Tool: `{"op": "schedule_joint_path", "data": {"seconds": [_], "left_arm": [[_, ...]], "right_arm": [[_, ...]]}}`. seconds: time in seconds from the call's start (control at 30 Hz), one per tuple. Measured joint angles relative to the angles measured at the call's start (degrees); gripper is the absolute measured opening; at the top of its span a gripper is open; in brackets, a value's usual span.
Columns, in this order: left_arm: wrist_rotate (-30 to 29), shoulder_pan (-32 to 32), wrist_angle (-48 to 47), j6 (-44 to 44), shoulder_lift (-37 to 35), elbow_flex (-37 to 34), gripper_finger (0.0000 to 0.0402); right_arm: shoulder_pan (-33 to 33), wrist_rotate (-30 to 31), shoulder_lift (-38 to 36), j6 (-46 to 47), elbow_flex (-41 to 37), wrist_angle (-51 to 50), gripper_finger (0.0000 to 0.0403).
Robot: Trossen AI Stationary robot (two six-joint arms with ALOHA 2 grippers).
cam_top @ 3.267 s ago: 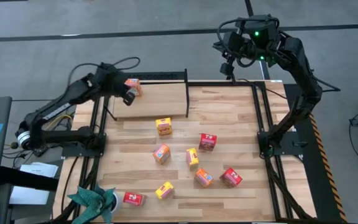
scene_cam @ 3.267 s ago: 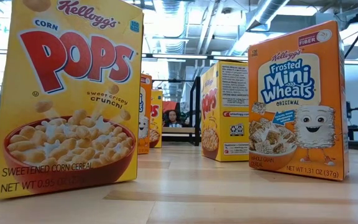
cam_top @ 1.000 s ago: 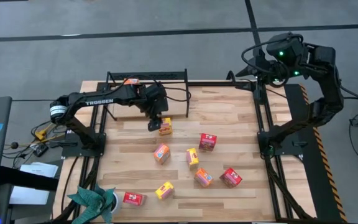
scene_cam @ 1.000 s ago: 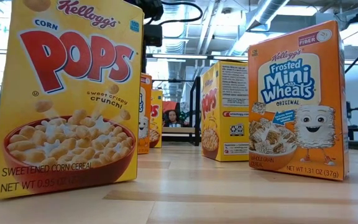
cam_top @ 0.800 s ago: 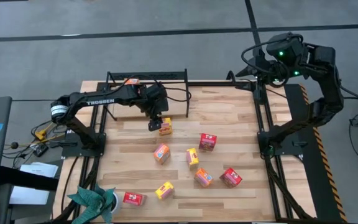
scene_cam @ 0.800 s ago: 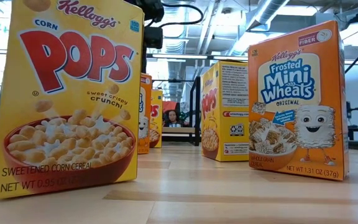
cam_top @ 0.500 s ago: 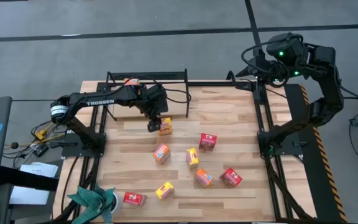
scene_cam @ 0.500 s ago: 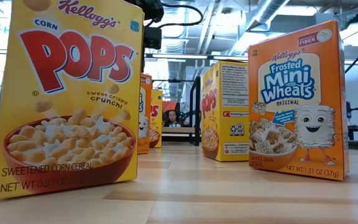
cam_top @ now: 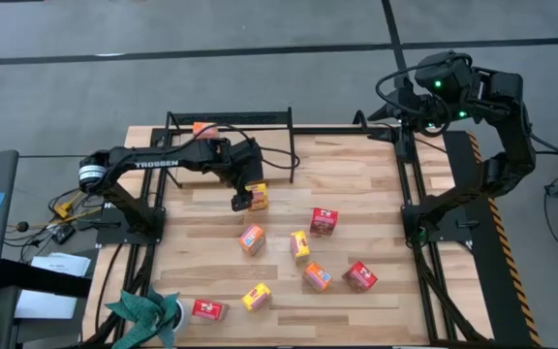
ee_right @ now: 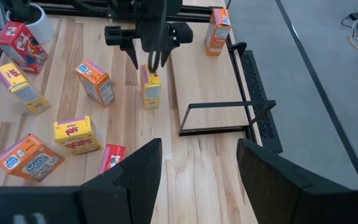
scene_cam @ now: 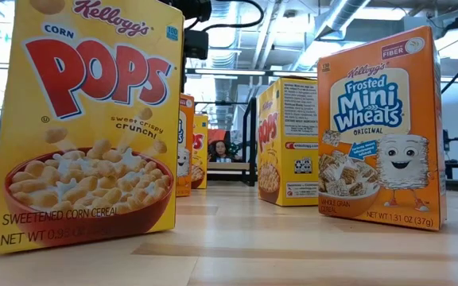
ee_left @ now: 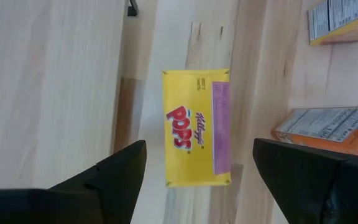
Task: Stack cereal on shelf
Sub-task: Put the top yellow cereal box on the shelf
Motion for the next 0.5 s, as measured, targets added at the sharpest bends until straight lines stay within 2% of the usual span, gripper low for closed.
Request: {"op": "schedule_joint_path", "data": {"seconds": [0.5], "left_arm": [[-2.64, -1.07, 2.1, -0.17, 0.02, -3.33, 0.0281]], "right_arm": [[0.0, 0.0, 0.0, -0.04, 0.0, -0.04, 0.0232]]}}
